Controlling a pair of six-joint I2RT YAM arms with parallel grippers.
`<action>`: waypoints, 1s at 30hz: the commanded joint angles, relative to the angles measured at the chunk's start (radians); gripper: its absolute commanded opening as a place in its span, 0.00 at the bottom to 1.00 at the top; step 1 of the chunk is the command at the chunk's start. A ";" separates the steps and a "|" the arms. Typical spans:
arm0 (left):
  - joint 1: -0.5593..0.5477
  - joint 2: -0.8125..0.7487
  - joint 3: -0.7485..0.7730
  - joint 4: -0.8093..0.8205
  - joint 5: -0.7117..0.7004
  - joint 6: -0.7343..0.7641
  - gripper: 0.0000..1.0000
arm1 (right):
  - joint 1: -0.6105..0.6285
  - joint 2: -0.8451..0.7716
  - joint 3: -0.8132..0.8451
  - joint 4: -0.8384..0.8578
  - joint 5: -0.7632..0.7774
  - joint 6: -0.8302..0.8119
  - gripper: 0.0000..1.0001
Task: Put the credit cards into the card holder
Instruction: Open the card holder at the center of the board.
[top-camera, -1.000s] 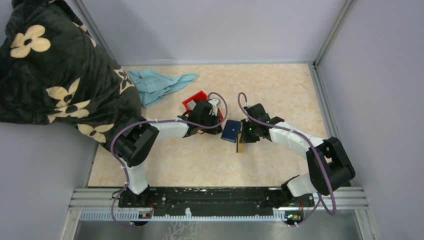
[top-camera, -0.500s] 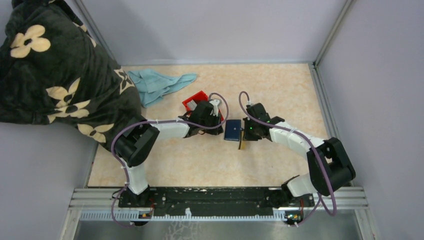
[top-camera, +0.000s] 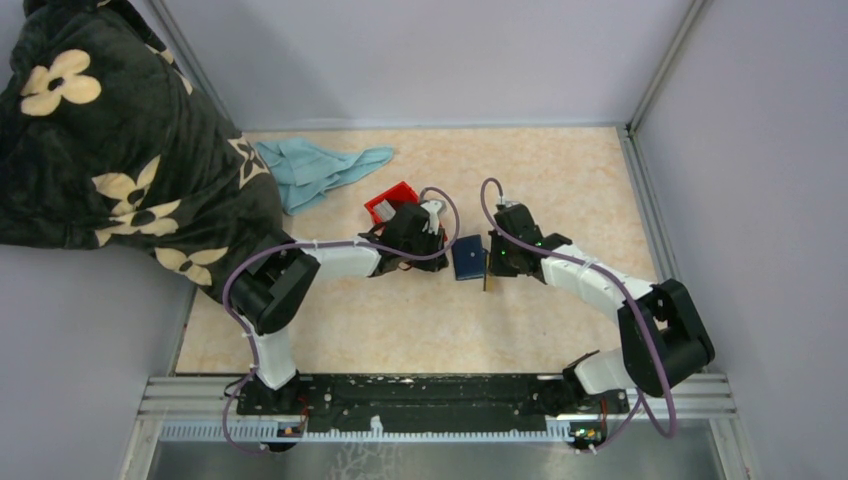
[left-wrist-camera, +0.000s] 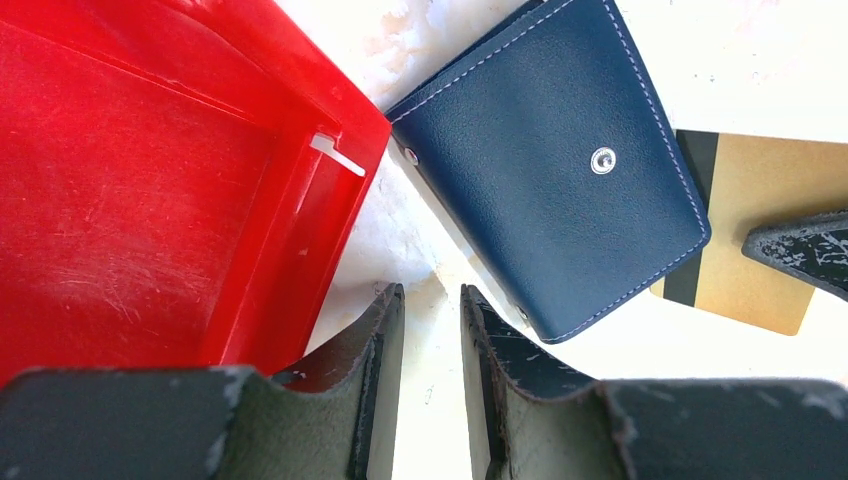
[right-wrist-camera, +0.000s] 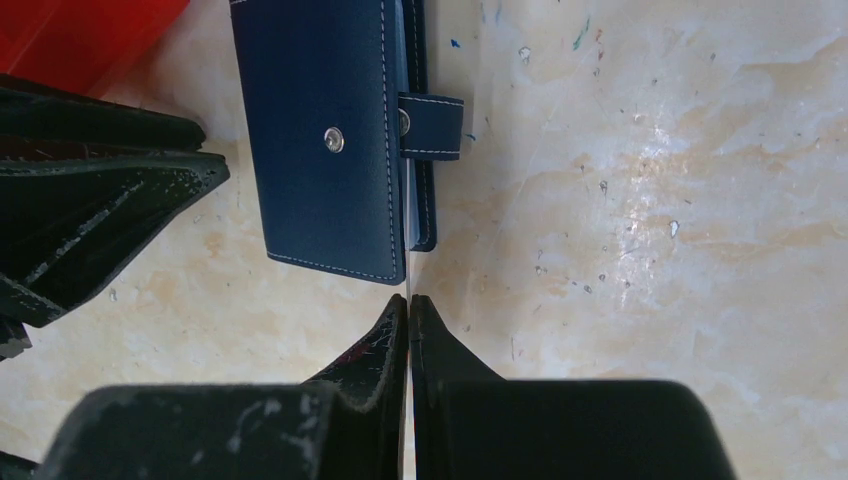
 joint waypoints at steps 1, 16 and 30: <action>-0.010 -0.009 0.027 -0.035 -0.017 0.023 0.34 | -0.010 -0.001 0.002 0.072 0.020 -0.001 0.00; -0.033 -0.074 0.058 -0.069 -0.050 0.036 0.36 | -0.060 0.003 -0.004 0.094 -0.028 -0.038 0.00; -0.043 -0.040 0.077 -0.077 -0.062 0.034 0.35 | -0.060 -0.006 -0.004 0.021 -0.180 -0.086 0.00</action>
